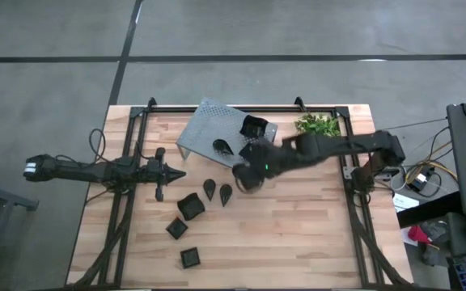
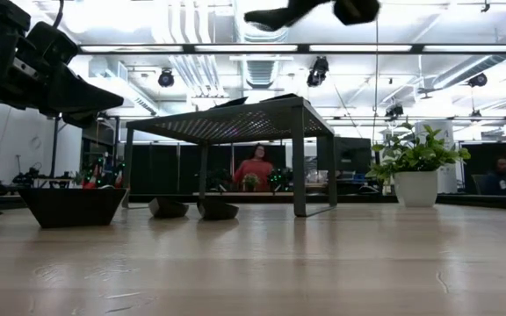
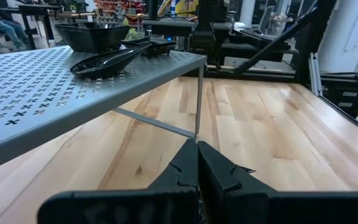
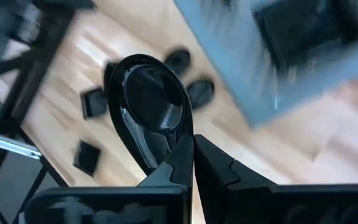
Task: Pick & Place Mini shaped plates
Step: Stack the right drop shaped plate into the drop shaped plate on the shelf
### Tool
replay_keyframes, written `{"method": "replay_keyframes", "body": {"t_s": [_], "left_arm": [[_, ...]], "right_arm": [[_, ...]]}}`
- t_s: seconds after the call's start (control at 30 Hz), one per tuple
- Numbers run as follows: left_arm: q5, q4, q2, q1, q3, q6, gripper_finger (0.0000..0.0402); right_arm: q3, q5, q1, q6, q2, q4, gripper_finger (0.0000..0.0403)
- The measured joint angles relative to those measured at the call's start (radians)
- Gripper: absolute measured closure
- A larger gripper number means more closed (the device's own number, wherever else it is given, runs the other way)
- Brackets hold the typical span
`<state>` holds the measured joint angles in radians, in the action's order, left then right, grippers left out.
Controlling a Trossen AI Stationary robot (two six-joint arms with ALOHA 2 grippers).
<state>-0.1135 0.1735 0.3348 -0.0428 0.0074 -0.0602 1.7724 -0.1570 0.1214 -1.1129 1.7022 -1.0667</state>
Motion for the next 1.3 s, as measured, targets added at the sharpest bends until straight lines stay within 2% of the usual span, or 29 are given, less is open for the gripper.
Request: {"method": "replay_keyframes", "body": {"t_s": [0.23, 0.47, 0.7, 0.9, 1.0, 1.3], "left_arm": [[0.0, -0.004, 0.0, 0.0, 0.0, 0.0, 0.0401], [0.0, -0.005, 0.001, 0.0, 0.0, 0.0, 0.0401], [0.0, -0.004, 0.001, 0.0, 0.0, 0.0, 0.0401], [0.0, -0.005, 0.001, 0.0, 0.0, 0.0, 0.0401], [0.0, -0.008, 0.001, 0.0, 0.0, 0.0, 0.0401], [0.0, -0.012, 0.002, 0.0, 0.0, 0.0, 0.0401]], "right_arm": [[0.137, 0.012, -0.138, 0.11, 0.008, -0.029, 0.0394], [0.202, 0.085, -0.256, 0.349, 0.016, 0.045, 0.0394], [0.202, 0.128, -0.328, 0.391, 0.044, 0.104, 0.0394], [0.249, 0.216, -0.335, 0.41, 0.167, 0.189, 0.0394], [0.31, 0.269, -0.351, 0.413, 0.225, 0.151, 0.0394], [0.529, 0.273, -0.35, 0.462, 0.401, -0.072, 0.0394]]}}
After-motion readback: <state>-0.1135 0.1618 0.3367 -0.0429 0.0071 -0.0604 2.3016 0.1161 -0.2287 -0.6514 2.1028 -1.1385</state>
